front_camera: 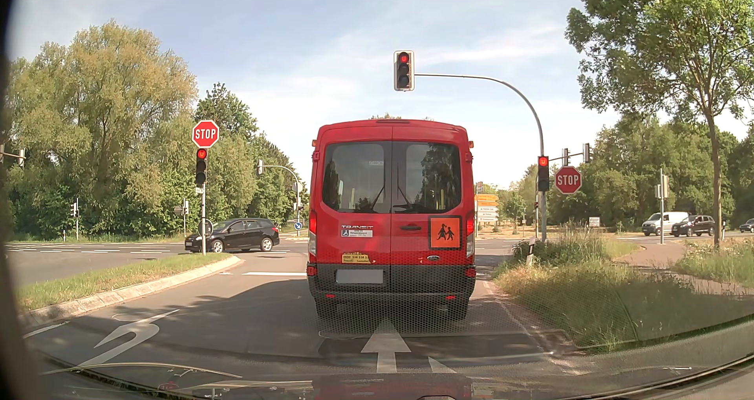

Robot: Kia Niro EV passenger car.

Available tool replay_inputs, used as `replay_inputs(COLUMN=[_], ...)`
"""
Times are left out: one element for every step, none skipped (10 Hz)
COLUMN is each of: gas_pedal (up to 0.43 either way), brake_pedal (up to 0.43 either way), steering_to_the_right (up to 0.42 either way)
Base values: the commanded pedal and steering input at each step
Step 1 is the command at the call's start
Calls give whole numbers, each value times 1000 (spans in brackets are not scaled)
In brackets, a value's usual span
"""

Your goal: Follow the waypoints while adhering to traffic rules and regulations

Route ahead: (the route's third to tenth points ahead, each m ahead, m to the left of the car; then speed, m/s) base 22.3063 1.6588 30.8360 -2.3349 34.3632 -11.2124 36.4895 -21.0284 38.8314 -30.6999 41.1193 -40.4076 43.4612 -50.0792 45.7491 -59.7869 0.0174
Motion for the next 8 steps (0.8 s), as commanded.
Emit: replay_inputs(gas_pedal=[0, 0, 0, 0, 0, 0, 0, 0], brake_pedal=[195, 195, 201, 201, 195, 201, 201, 195], steering_to_the_right=[-10, -10, -10, -10, -10, -10, -10, -10])
